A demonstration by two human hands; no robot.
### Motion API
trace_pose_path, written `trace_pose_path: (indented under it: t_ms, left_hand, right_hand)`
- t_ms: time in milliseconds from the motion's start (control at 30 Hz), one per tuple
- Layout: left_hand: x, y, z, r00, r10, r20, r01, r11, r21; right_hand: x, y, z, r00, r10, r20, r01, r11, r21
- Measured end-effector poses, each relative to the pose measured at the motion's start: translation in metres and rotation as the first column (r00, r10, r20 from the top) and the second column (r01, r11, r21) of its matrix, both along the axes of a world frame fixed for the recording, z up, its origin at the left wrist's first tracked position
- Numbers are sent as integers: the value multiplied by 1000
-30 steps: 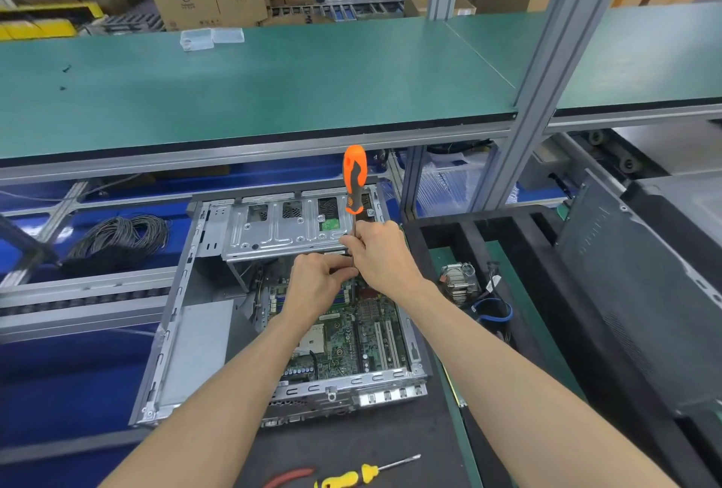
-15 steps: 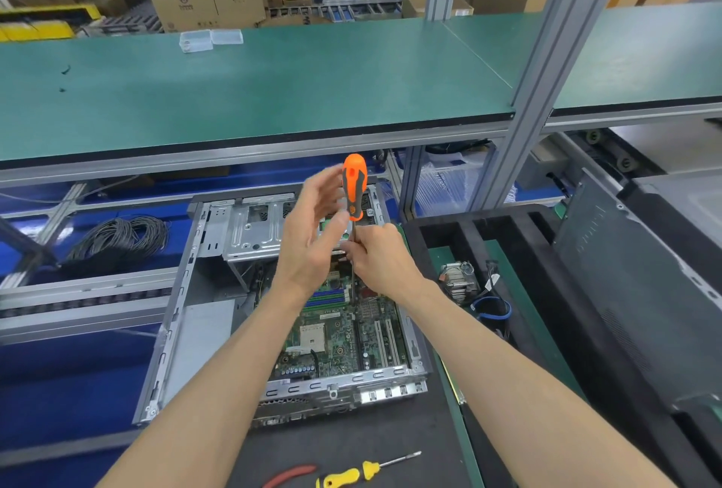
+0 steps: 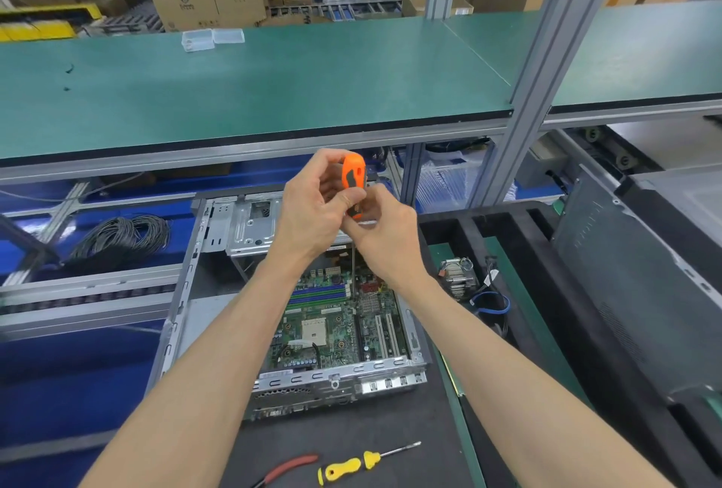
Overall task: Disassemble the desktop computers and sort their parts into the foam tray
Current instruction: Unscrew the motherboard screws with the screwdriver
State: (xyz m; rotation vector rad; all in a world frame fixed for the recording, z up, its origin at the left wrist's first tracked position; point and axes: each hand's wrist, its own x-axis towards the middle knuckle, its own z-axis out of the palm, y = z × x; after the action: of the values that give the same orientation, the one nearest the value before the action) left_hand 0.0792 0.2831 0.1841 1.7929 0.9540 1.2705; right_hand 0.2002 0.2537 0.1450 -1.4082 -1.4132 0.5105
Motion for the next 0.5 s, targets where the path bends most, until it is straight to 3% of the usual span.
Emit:
trace_pose_path:
  t_ms: [100, 233, 400, 500]
  left_hand:
    - [5, -2, -2, 993, 114, 8, -115, 993, 41]
    - [0, 1, -1, 980, 198, -34, -195, 978, 76]
    - [-17, 5, 8, 990, -41, -132, 72, 967, 244]
    - [-15, 6, 14, 995, -2, -96, 21, 979, 202]
  right_hand:
    - [-7, -1, 6, 998, -35, -53, 38, 998, 58]
    - [-7, -1, 9, 994, 87, -73, -88, 996, -9]
    - [-10, -1, 18, 962, 268, -58, -271, 960, -74]
    - [-9, -1, 19, 951, 289, -108, -300, 947, -116]
